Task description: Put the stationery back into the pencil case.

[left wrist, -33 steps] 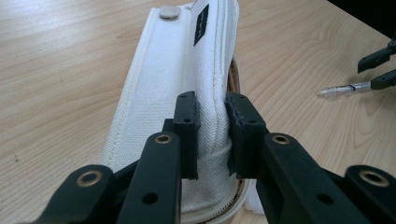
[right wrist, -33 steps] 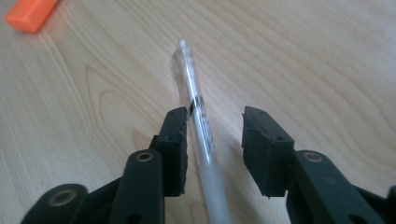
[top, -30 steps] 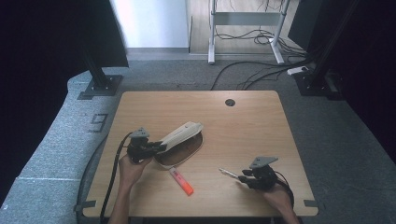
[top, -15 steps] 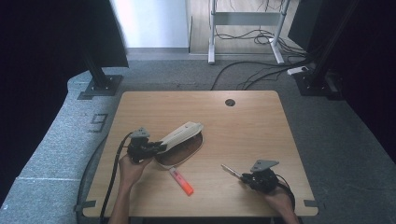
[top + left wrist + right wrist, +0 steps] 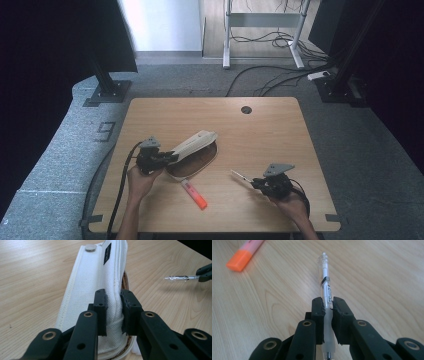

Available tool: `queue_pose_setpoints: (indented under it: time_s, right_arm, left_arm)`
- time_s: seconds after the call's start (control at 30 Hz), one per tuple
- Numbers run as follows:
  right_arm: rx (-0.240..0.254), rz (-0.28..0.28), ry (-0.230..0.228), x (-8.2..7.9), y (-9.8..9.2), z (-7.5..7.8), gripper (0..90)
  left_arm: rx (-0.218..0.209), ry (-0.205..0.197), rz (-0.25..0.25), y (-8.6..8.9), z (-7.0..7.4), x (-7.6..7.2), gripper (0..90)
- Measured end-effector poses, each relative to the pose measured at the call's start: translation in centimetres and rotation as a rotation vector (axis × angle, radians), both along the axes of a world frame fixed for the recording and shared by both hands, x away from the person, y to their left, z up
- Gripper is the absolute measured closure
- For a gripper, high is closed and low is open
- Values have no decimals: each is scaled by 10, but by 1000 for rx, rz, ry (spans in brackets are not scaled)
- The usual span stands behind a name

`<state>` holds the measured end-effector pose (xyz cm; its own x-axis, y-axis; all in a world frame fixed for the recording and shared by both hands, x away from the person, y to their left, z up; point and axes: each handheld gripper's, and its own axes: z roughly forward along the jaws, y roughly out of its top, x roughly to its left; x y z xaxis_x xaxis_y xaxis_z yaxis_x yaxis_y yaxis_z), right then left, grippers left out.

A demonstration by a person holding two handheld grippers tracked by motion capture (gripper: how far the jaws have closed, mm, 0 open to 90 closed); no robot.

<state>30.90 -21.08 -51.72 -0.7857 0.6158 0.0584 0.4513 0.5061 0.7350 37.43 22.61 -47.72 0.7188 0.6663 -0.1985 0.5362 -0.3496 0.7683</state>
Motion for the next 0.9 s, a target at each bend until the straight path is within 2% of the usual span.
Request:
queue_pose_setpoints:
  time_s: [0.27, 0.43, 0.9]
  right_arm:
    - [13, 16, -27, 12, 13, 11, 786]
    - [27, 33, -23, 22, 23, 14, 786]
    - [17, 82, -30, 51, 60, 25, 786]
  left_arm:
    - [-1, -7, 3, 0, 0, 0, 764]
    - [-5, -7, 3, 0, 0, 0, 765]
    - [-6, -6, 1, 0, 0, 0, 765]
